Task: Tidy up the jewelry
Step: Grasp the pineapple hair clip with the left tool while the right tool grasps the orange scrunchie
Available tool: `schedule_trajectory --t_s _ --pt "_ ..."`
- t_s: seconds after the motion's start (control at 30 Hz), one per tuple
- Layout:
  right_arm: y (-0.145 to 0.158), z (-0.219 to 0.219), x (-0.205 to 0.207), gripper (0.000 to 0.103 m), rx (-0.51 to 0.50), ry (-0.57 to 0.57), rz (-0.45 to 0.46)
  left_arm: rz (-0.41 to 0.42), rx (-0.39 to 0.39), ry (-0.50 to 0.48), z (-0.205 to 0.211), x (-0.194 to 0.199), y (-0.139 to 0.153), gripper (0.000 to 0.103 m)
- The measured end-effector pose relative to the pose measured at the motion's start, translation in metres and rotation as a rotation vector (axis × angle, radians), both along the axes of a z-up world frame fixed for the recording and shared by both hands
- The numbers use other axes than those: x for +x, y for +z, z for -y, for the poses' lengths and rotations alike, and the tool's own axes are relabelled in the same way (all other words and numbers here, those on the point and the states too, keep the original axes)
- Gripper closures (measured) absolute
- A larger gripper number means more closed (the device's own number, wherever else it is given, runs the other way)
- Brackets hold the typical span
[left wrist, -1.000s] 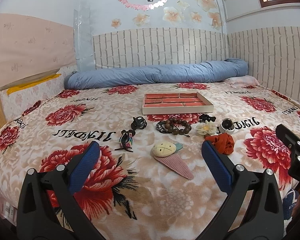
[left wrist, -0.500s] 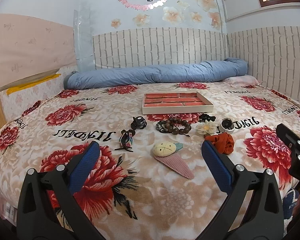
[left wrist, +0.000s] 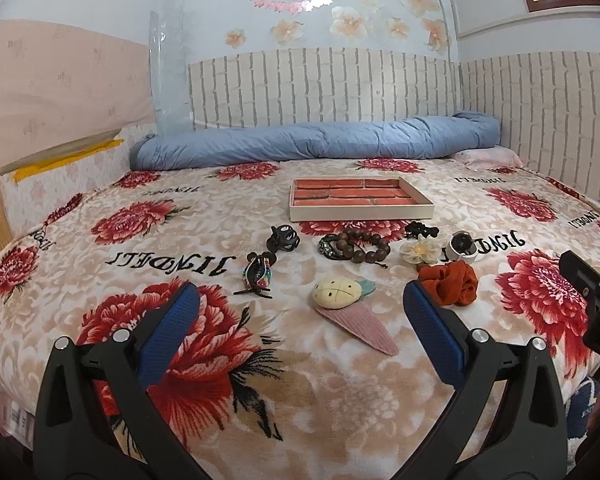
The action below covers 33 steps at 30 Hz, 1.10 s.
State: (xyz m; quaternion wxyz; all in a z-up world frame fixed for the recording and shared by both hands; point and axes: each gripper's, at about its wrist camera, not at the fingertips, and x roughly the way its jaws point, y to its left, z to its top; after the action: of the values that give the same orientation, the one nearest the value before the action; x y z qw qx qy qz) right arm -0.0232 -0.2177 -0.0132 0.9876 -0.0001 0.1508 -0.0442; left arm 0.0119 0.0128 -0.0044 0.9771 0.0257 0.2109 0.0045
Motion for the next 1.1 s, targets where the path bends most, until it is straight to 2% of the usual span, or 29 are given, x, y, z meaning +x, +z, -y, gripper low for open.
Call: schedule_trajectory --t_s 0.23,0.33,0.67,1.1 --pt "-0.012 0.002 0.016 0.004 -0.015 -0.005 -0.037 -0.049 -0.002 -0.007 -0.006 0.014 -0.014 0.005" --pt "-0.019 0.003 0.031 0.004 -0.021 -0.006 -0.07 -0.098 -0.012 -0.015 -0.011 0.028 -0.024 0.005" --pt "-0.037 0.012 0.078 0.004 0.003 -0.005 -0.156 -0.172 0.025 0.015 -0.024 0.071 -0.044 0.005" --pt "-0.055 0.001 0.139 0.004 -0.004 0.06 -0.272 -0.261 0.01 -0.048 0.003 0.122 -0.053 0.005"
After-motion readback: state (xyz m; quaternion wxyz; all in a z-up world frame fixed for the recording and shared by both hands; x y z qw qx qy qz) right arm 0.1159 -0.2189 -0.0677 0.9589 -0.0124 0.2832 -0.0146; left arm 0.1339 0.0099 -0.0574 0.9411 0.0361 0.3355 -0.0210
